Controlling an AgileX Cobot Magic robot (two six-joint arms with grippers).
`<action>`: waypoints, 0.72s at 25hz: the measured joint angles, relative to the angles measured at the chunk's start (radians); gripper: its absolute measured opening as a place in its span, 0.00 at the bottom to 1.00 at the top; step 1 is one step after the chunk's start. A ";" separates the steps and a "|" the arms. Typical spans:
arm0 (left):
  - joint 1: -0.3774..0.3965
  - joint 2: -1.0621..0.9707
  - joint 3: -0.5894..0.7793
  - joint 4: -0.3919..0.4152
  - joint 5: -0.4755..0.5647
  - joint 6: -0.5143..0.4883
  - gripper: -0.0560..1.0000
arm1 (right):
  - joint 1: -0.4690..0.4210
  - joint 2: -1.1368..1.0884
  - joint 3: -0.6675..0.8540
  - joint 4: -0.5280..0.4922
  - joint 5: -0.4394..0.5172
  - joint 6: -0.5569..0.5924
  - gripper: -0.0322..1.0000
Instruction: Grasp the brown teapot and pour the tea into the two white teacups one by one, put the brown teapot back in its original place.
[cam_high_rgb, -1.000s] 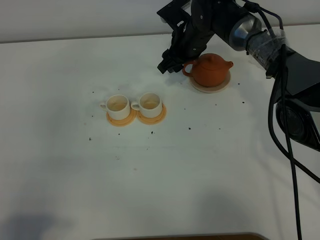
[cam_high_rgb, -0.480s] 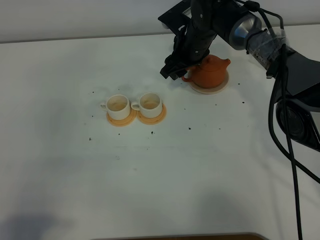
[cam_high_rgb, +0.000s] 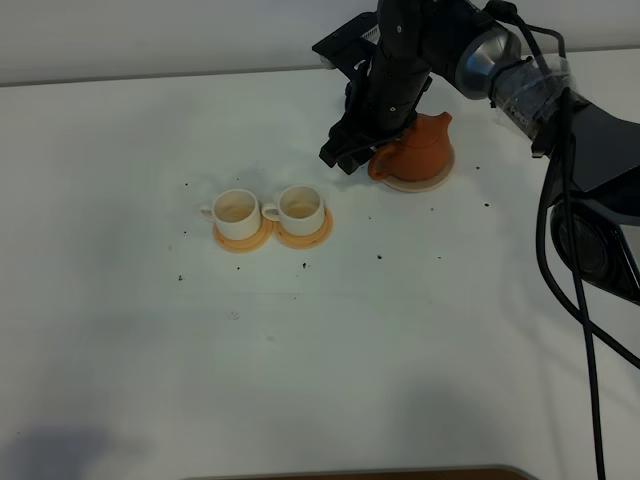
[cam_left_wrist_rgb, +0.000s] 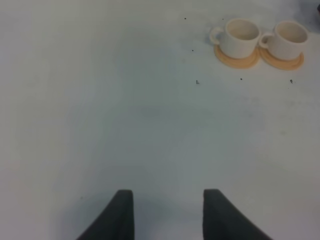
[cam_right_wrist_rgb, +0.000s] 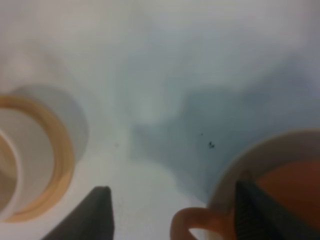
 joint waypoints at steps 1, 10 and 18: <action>0.000 0.000 0.000 0.000 0.000 0.000 0.40 | 0.000 0.000 0.000 0.000 0.002 0.000 0.56; 0.000 0.000 0.000 0.000 0.000 -0.001 0.40 | 0.003 0.000 -0.001 -0.012 0.006 -0.016 0.55; 0.000 0.000 0.000 0.000 0.000 -0.002 0.40 | -0.001 0.000 -0.001 0.050 0.034 -0.046 0.55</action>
